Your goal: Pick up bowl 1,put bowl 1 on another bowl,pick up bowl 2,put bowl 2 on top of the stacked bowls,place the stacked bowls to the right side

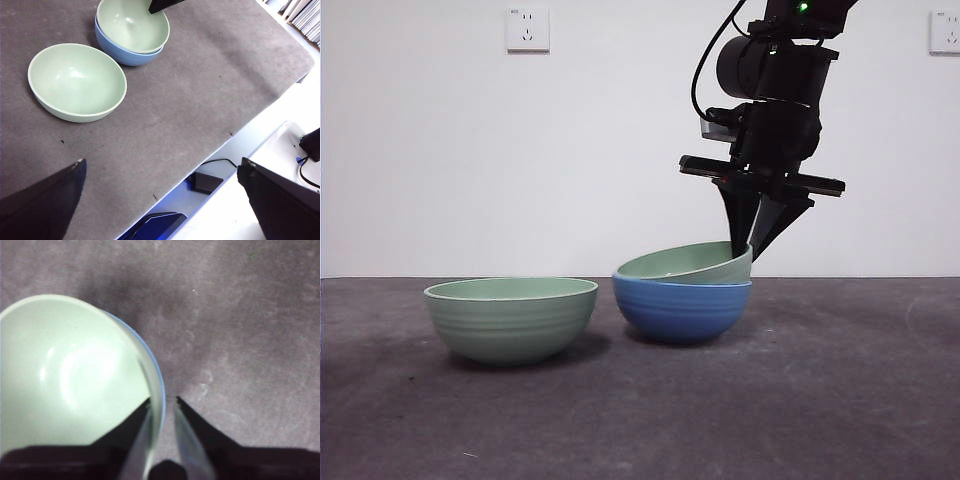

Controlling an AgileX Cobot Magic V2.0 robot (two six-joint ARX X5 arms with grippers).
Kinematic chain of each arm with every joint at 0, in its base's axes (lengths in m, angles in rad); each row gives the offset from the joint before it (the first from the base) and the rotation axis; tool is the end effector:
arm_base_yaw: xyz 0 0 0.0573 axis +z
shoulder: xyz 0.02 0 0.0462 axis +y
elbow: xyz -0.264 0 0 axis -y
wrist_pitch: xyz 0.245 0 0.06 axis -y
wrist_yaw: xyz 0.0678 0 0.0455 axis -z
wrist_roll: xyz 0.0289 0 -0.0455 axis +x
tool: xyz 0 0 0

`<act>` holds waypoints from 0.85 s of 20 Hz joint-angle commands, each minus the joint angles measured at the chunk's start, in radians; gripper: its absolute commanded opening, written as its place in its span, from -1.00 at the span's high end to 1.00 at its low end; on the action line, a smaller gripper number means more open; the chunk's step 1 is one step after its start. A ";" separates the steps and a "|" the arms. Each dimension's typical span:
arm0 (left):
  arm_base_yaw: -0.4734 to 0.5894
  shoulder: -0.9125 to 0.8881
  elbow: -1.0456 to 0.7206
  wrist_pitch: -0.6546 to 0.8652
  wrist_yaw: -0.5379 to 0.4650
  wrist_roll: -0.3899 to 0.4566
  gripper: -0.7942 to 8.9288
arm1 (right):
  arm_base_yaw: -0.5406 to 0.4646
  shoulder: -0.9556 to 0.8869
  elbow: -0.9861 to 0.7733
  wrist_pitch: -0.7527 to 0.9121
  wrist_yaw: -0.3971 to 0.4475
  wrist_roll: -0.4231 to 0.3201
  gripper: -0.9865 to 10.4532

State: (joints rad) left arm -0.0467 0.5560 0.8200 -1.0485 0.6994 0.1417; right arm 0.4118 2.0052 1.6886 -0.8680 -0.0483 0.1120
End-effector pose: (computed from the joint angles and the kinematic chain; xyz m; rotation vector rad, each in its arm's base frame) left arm 0.0793 -0.0223 0.3012 -0.1284 0.7063 -0.7570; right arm 0.3834 0.1690 0.2342 -0.1186 1.1933 0.3377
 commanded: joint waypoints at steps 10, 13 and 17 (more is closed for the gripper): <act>0.002 0.084 0.000 0.093 -0.053 -0.016 -0.52 | 0.037 -0.088 0.003 -0.006 0.006 -0.008 0.59; -0.001 0.193 0.000 0.210 -0.053 -0.063 -0.52 | 0.034 -0.215 0.003 -0.069 0.063 -0.014 0.59; -0.043 0.376 0.000 0.389 -0.171 -0.123 -0.52 | 0.034 -0.406 0.003 -0.177 0.102 -0.035 0.59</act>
State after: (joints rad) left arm -0.0853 0.9245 0.8200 -0.6655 0.5365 0.0387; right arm 0.4438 1.6024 1.6939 -1.0492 0.0525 0.0872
